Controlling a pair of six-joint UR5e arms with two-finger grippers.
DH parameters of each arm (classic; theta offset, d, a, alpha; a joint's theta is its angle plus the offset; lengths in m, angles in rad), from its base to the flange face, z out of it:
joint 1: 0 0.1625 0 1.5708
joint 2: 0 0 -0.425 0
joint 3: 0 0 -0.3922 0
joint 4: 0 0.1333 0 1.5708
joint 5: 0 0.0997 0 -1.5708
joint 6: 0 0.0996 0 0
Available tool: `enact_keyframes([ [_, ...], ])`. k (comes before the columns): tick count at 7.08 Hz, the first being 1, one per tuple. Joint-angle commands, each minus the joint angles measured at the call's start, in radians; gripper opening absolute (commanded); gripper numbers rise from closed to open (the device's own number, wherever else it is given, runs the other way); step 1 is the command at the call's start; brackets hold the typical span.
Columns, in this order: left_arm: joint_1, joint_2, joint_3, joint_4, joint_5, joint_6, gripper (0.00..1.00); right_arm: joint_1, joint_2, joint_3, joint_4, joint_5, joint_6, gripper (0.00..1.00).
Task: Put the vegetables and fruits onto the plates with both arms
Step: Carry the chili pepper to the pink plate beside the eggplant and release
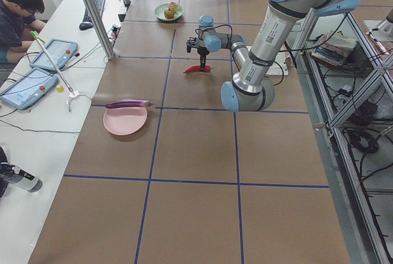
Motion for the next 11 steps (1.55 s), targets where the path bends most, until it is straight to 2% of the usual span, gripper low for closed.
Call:
enact_keyframes([
  [1,-0.001,-0.001,-0.007,0.001,-0.004,0.002,0.04,0.000,0.000,0.000,0.000,0.000,0.000,1.00],
  [2,-0.014,0.003,-0.019,0.007,-0.013,0.005,0.00,0.000,0.000,0.000,0.000,0.000,0.000,1.00],
  [3,-0.093,0.007,-0.019,0.010,-0.068,0.038,0.00,0.000,0.000,0.000,0.000,0.000,0.000,1.00],
  [4,-0.211,0.010,-0.016,0.020,-0.181,0.131,0.00,0.000,0.000,-0.002,0.000,0.000,0.000,1.00],
  [5,-0.337,0.023,0.007,0.024,-0.217,0.252,0.00,-0.002,0.000,-0.002,0.000,0.000,0.000,1.00],
  [6,-0.438,0.023,0.093,0.029,-0.217,0.390,0.00,-0.002,0.000,-0.002,0.000,0.000,0.000,1.00],
  [8,-0.617,0.010,0.328,0.001,-0.205,0.684,0.00,-0.009,0.000,-0.002,0.000,0.000,0.002,1.00],
  [9,-0.643,-0.040,0.501,-0.114,-0.185,0.721,0.00,-0.017,0.000,-0.002,0.000,0.000,0.003,1.00],
  [10,-0.643,-0.068,0.584,-0.173,-0.185,0.720,0.09,-0.018,0.001,0.000,0.000,0.000,0.003,1.00],
  [11,-0.642,-0.073,0.584,-0.177,-0.185,0.730,0.99,-0.020,0.003,0.000,0.000,0.000,0.005,1.00],
])
